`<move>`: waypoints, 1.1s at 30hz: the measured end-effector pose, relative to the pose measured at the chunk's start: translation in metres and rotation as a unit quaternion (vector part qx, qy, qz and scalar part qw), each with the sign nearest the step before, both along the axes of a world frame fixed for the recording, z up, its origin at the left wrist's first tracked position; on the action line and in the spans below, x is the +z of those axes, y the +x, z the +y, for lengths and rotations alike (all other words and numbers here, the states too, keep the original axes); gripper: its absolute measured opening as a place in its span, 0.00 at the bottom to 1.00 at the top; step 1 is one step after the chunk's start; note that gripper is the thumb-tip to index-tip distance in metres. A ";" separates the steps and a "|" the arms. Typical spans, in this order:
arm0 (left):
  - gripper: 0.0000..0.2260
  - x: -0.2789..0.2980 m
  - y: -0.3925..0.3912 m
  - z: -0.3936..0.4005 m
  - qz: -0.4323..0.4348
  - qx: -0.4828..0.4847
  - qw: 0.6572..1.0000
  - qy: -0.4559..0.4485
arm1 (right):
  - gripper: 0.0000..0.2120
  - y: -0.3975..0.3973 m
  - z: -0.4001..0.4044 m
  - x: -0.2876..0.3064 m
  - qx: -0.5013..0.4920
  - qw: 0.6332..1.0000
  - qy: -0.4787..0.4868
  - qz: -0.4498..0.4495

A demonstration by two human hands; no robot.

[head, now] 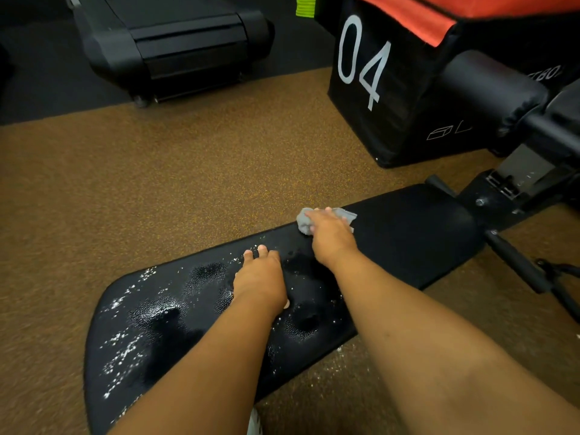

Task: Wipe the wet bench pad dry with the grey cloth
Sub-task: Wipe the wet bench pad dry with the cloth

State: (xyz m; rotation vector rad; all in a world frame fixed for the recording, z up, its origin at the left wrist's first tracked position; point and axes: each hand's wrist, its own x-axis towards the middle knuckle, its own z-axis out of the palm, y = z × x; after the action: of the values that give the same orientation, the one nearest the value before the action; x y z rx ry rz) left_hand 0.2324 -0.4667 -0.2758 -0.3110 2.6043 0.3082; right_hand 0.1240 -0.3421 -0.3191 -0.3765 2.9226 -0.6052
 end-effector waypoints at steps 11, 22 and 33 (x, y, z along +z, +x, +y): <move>0.42 0.004 0.001 -0.001 -0.008 -0.004 1.000 -0.001 | 0.22 0.034 0.050 -0.002 -0.028 0.997 -0.076 0.000; 0.42 0.009 0.002 -0.003 -0.010 -0.011 1.000 -0.010 | 0.25 0.078 0.086 -0.015 0.048 0.988 -0.135 0.050; 0.43 0.012 0.001 0.001 -0.017 -0.017 0.999 -0.022 | 0.23 0.101 0.104 -0.018 0.063 0.984 -0.152 0.069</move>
State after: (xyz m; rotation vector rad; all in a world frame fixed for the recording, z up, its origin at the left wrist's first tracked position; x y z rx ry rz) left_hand 0.2338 -0.4653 -0.2642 -0.2842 2.5826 0.2317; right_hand 0.2249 -0.2382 -0.3369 -0.6555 2.9058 -1.0474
